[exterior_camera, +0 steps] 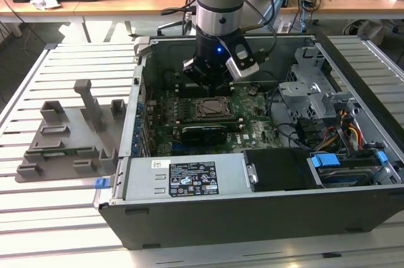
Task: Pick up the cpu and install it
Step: 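Install the second cpu locking lever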
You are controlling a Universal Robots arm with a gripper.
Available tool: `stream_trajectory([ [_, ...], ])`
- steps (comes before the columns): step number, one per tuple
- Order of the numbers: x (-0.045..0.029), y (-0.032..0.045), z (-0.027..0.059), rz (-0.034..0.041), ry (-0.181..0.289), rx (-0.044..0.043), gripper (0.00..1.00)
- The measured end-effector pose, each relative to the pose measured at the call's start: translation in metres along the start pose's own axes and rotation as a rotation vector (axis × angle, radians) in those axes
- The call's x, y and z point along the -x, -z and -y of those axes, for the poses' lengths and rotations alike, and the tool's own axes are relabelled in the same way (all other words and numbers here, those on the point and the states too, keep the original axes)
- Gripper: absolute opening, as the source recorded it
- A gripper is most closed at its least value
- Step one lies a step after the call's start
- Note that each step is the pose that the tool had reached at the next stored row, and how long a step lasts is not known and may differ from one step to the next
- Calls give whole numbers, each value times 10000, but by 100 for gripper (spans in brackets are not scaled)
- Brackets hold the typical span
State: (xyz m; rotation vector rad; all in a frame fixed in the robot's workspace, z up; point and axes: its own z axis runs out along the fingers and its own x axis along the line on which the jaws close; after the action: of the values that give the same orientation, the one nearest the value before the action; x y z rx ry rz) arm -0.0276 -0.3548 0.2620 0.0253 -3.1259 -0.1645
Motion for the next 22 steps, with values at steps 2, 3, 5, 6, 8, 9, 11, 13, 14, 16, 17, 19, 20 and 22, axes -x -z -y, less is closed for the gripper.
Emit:
stream_trajectory([
  [2,0,0,0,0,1,-3,11],
  [3,0,1,0,-1,1,-5,11],
  [5,-1,0,1,-1,-1,-4,11],
  [6,2,1,6,-1,0,-4,11],
  [8,2,3,28,-1,0,-4,11],
  [9,2,4,36,-1,0,-4,11],
  [11,2,7,66,0,0,-4,11],
  [13,2,9,94,-1,1,-5,11],
  [14,2,10,116,-1,0,-5,11],
  [16,2,11,134,0,1,-3,11],
  [17,1,12,149,0,1,-4,11],
  [19,1,13,170,0,0,-4,11],
  [20,1,12,177,-1,0,-3,11],
  [22,1,9,186,0,-1,-2,11],
])
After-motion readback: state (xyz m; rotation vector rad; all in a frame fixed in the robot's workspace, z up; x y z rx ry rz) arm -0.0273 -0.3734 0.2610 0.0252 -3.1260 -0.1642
